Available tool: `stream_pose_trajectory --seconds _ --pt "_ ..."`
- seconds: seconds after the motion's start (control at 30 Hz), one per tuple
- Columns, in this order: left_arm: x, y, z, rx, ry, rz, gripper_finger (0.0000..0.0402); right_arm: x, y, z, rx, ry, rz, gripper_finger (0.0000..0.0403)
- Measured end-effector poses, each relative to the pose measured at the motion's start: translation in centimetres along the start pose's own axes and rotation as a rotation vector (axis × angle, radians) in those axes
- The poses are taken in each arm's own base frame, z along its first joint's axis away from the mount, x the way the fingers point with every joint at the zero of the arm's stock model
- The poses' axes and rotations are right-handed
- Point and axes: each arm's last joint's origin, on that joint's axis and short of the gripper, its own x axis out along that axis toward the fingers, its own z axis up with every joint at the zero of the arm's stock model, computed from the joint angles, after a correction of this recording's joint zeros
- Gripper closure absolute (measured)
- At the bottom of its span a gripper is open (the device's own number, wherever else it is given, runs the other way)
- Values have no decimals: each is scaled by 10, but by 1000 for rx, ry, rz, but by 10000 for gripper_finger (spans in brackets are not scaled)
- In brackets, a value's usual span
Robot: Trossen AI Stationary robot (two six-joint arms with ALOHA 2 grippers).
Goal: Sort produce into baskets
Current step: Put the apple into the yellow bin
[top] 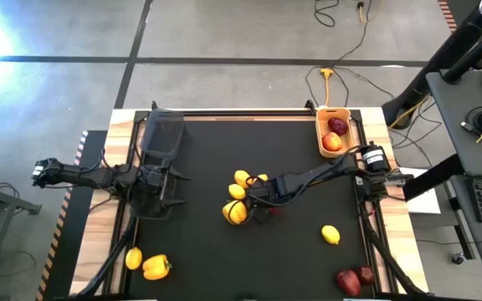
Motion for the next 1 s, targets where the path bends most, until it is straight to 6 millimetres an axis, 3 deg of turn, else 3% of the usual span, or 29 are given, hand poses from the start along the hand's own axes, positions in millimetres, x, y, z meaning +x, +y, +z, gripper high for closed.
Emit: stream_pose_trajectory --seconds 0.2,0.37,0.53,0.7,0.83,1.0 --pt "0 0 0 0 0 0 42 -10 -4 1 -6 -3 3 70" --pt "0 0 0 0 0 0 42 -49 -28 10 26 -38 -13 77" --pt "0 0 0 0 2 0 42 -107 -84 16 125 -168 -235 77" --pt "0 0 0 0 3 0 42 -152 -154 17 377 -282 -465 77" --pt "0 0 0 0 3 0 42 -162 -202 21 528 -287 -521 77" --pt "0 0 0 0 3 0 42 -149 -247 29 644 -258 -592 64"
